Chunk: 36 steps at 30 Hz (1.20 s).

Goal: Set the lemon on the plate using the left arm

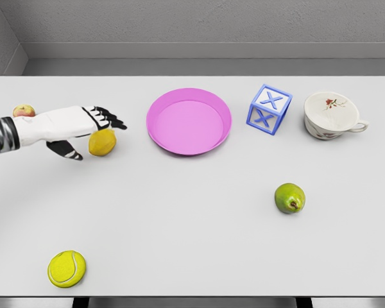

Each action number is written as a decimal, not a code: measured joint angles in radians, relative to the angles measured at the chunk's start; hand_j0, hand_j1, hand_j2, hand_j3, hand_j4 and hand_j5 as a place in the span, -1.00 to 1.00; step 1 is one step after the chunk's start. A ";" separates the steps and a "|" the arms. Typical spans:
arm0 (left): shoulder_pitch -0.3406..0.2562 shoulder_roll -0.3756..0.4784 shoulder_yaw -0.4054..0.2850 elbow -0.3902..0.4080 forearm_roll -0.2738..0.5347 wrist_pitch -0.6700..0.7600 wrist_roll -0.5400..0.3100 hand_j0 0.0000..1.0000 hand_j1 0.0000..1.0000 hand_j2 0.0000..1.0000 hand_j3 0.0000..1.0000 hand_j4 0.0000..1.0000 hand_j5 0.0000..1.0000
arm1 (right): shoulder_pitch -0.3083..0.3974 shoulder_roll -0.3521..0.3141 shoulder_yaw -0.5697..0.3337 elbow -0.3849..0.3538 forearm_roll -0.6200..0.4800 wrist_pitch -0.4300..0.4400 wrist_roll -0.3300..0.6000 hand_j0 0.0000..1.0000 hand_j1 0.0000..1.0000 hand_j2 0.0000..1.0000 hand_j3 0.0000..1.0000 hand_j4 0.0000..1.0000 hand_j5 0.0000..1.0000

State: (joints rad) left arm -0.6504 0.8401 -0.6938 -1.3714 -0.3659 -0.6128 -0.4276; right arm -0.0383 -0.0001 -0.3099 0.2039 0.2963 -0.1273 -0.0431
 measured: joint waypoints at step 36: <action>-0.020 -0.128 0.001 0.183 -0.150 0.000 -0.022 0.29 0.29 0.29 0.29 0.29 0.29 | 0.000 0.000 0.000 0.000 0.000 0.000 0.000 1.00 1.00 1.00 1.00 1.00 1.00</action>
State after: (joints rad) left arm -0.6703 0.7126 -0.6926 -1.1883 -0.5163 -0.6124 -0.4492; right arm -0.0383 -0.0001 -0.3099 0.2039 0.2963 -0.1273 -0.0431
